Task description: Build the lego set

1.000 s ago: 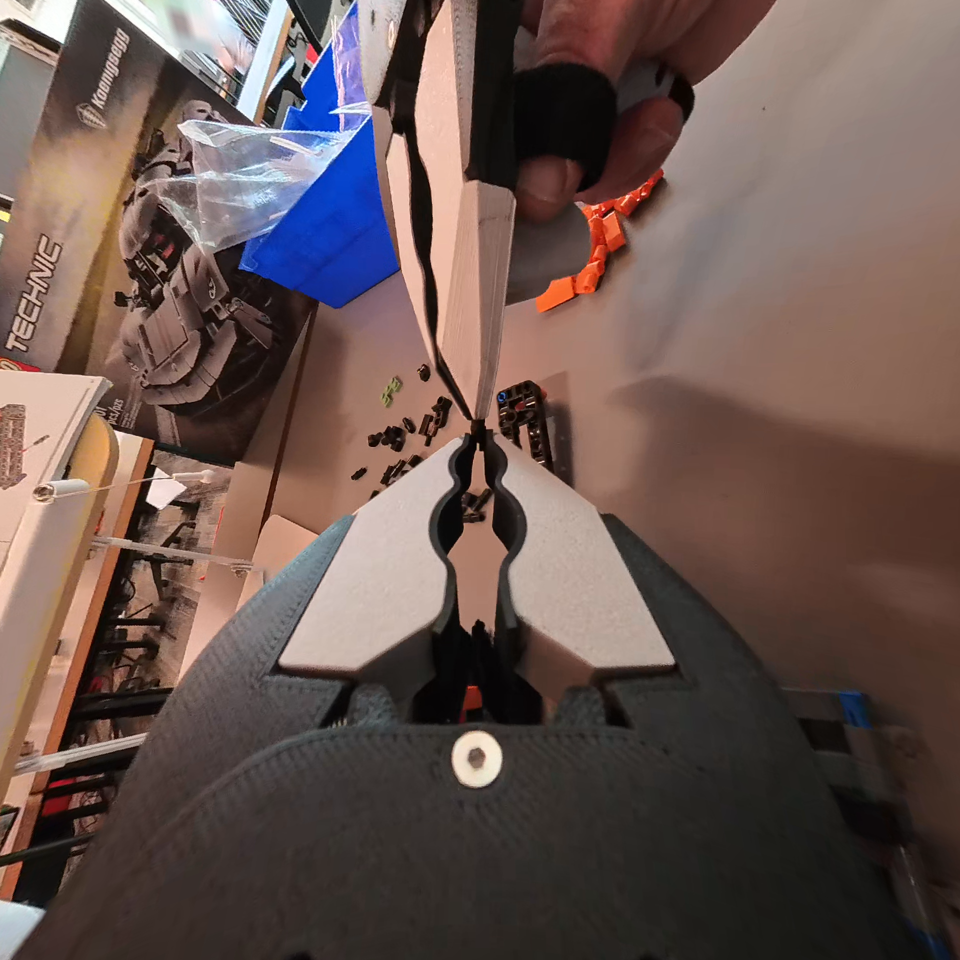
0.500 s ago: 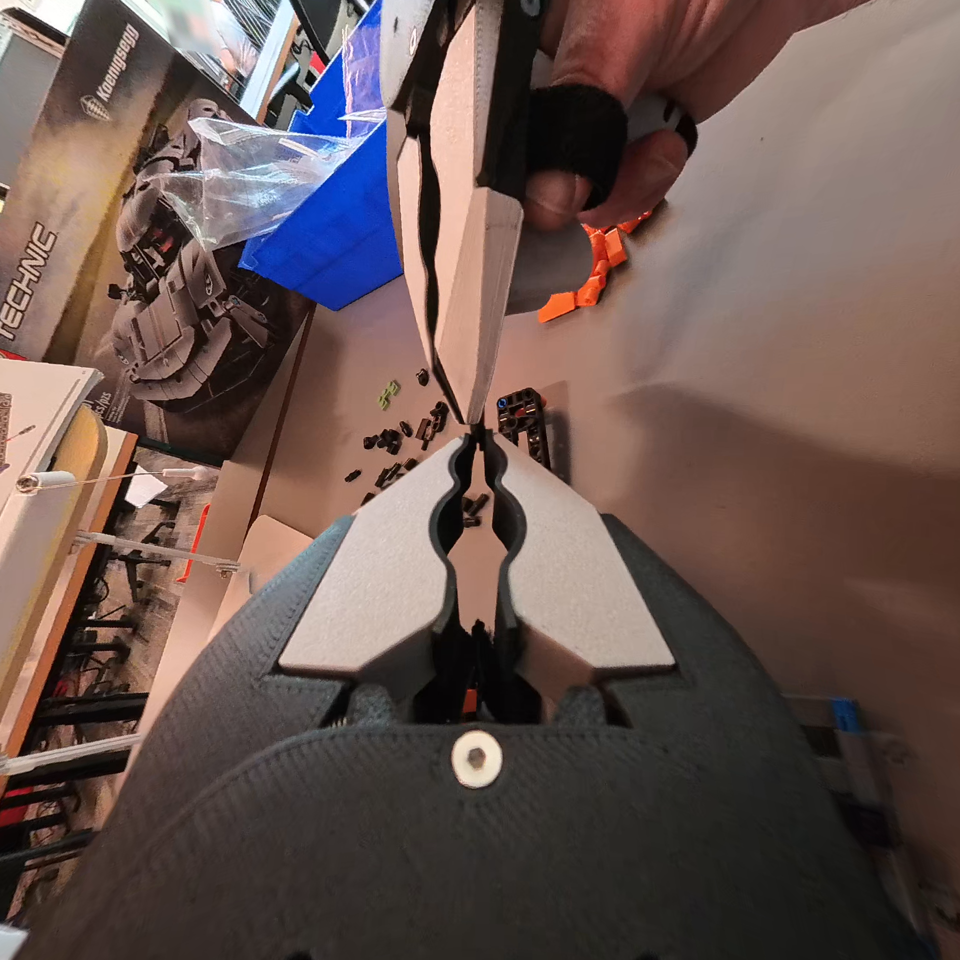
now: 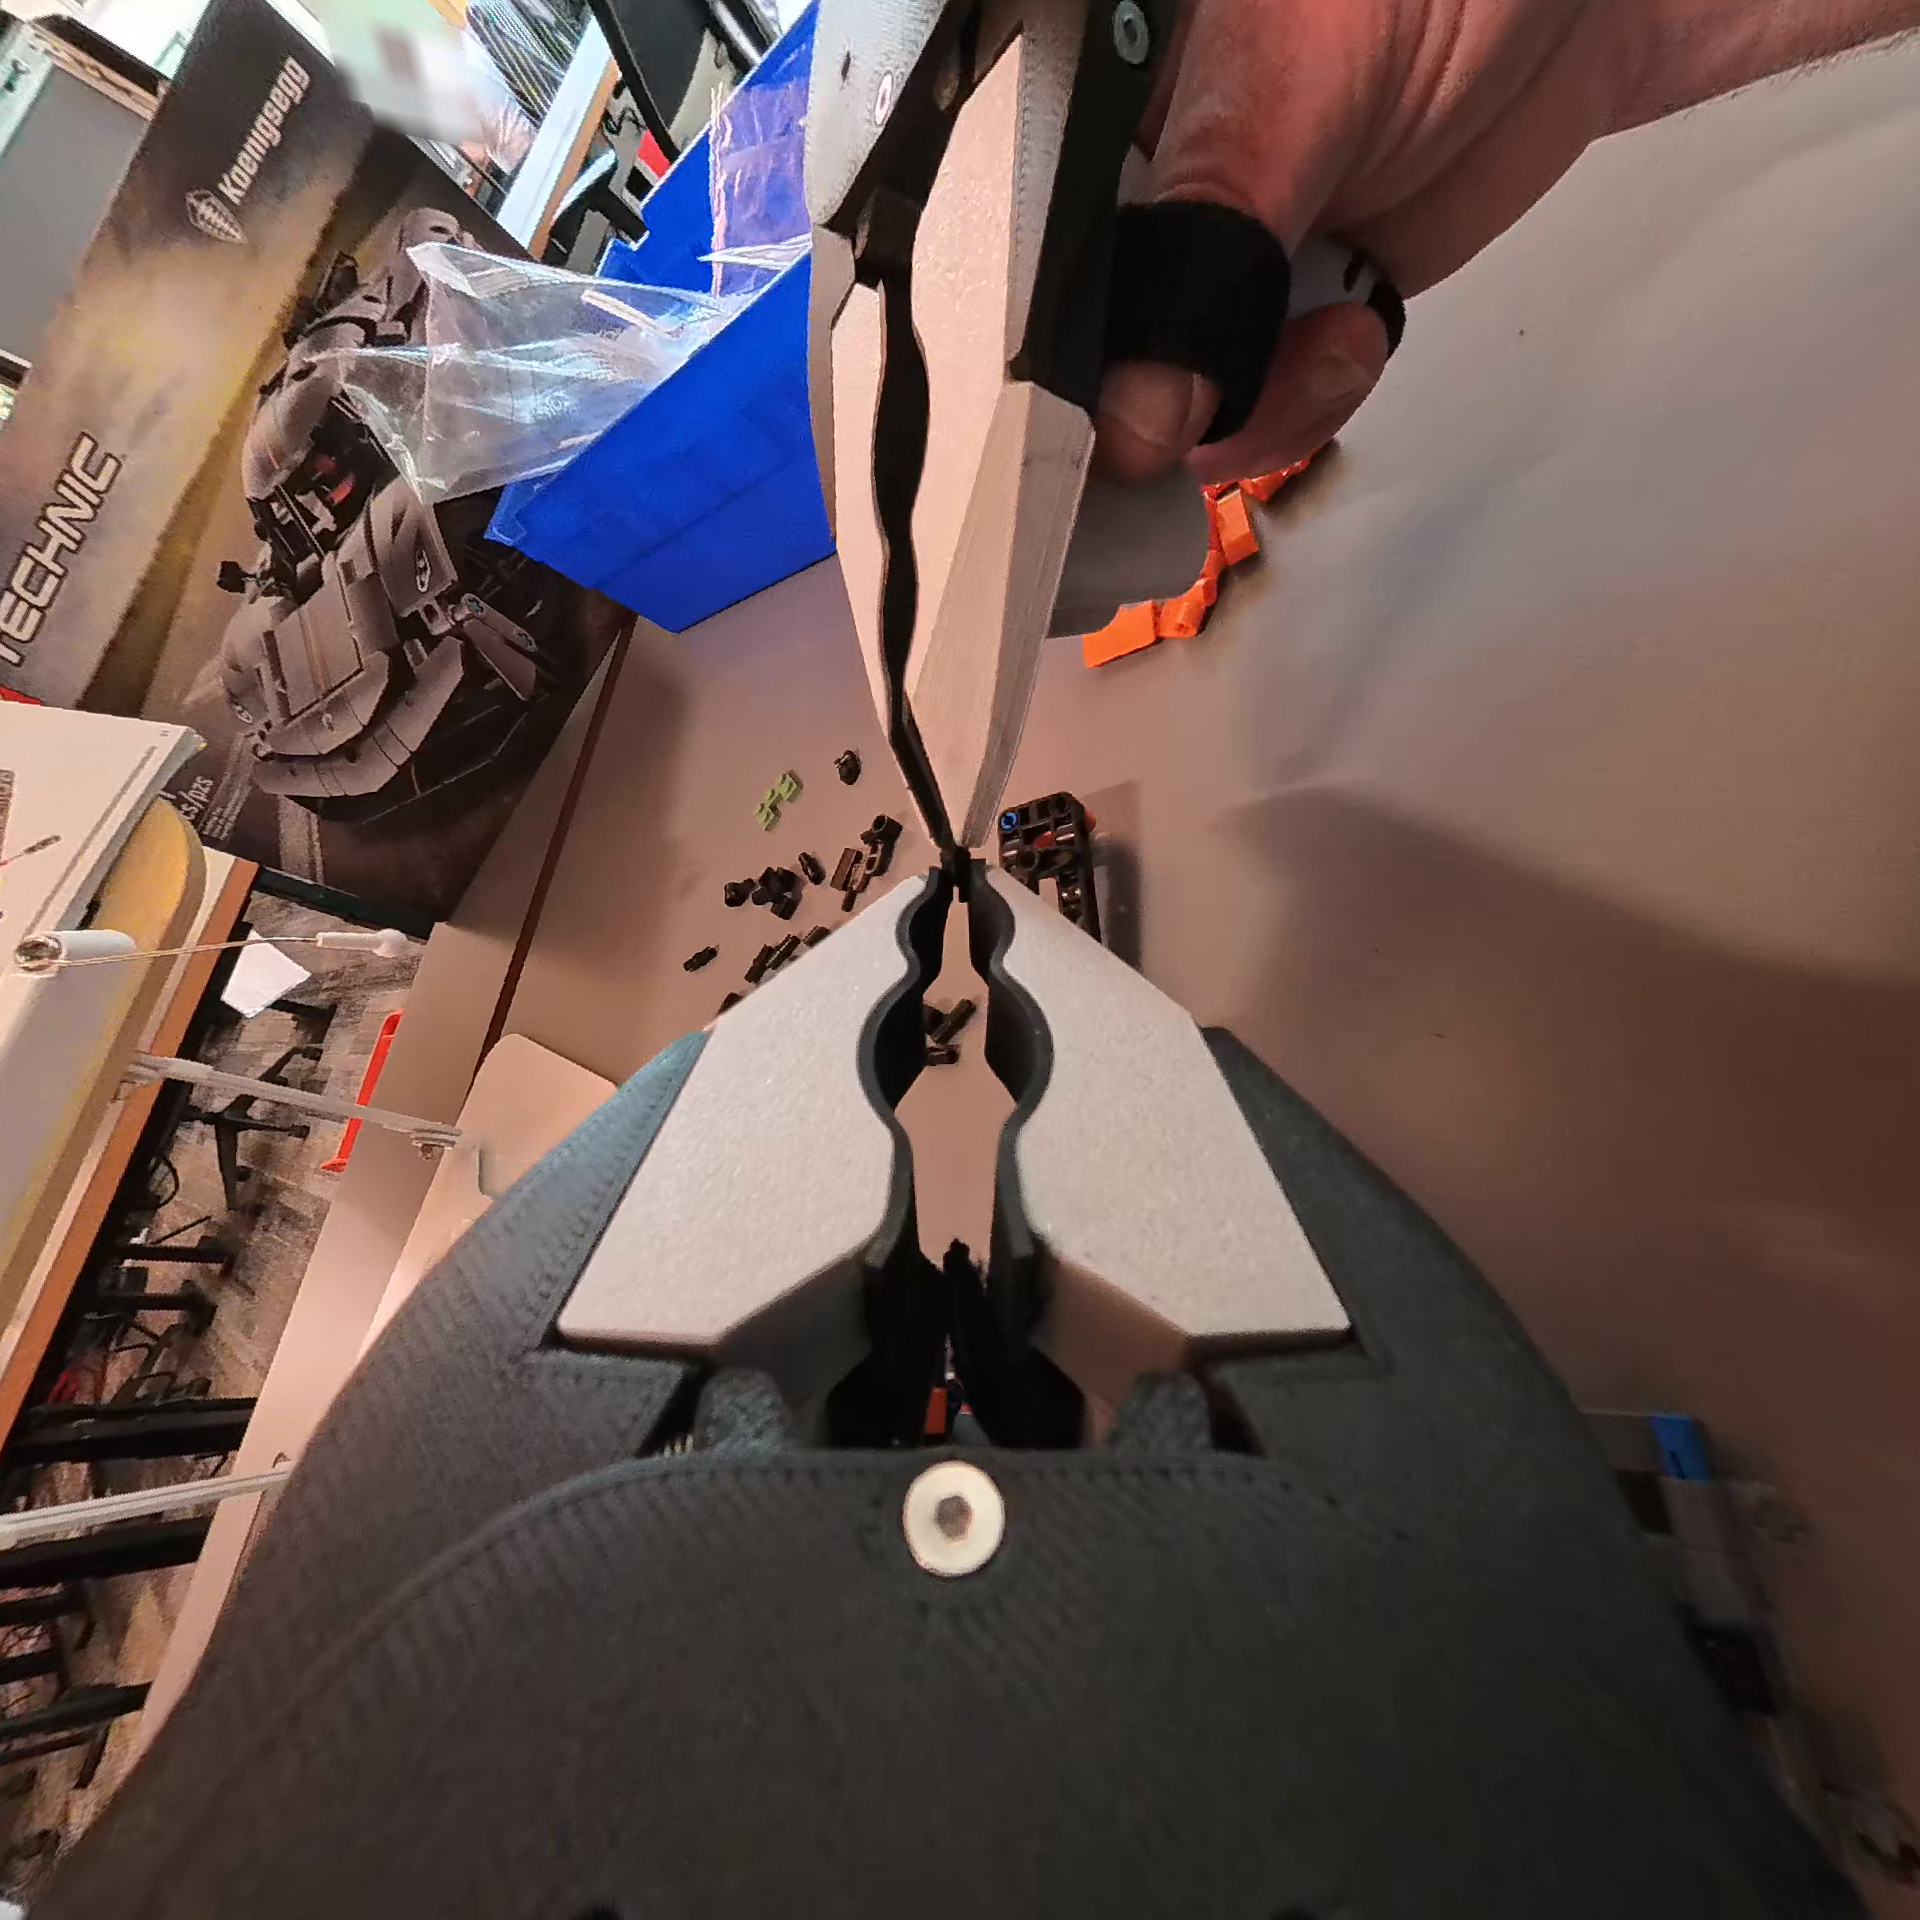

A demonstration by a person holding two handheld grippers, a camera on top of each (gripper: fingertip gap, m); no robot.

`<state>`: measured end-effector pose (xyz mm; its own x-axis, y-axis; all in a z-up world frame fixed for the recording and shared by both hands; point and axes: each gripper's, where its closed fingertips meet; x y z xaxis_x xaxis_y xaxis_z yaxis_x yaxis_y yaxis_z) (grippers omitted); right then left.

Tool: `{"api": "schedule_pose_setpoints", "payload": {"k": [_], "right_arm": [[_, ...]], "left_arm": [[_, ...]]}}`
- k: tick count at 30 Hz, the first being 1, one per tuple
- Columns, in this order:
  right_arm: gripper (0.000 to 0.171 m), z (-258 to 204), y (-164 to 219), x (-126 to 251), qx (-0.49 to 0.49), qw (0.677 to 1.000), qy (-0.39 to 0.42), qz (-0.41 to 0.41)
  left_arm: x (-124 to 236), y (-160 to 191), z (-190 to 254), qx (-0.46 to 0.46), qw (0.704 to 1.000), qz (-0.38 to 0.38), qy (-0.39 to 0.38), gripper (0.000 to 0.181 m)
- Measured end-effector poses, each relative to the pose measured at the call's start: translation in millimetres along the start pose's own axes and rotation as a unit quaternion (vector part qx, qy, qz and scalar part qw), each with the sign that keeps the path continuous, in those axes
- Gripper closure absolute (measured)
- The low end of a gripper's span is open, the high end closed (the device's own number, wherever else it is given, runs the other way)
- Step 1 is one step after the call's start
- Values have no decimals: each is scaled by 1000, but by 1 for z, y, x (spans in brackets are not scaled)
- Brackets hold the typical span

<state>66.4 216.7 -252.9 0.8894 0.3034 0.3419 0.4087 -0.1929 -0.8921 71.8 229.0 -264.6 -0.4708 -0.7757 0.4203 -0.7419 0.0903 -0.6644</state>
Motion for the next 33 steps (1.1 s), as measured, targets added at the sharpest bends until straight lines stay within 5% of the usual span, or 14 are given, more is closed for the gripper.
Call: {"api": "schedule_pose_setpoints", "payload": {"k": [10,24,26,33], "right_arm": [[170,18,21,3,19,997,52,-53],[170,31,39,-8,54,988,96,-113],[170,33,40,-8,58,986,102,-117],[170,38,46,-7,72,980,124,-135]], "left_arm": [[-1,56,20,88,979,-148,112,132],[-7,81,31,148,934,-261,195,142],[-8,82,27,144,935,-264,185,158],[-10,79,26,118,944,-259,165,159]]}}
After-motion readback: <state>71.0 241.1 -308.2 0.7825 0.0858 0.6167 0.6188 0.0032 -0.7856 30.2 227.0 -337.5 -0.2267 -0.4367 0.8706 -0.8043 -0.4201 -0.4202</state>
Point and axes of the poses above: each gripper's, where its closed fingertips meet, x back along the fingers, y out of its underside, z = x × y across the jaws, and after that the axes turned 1 degree about -y, right-handed
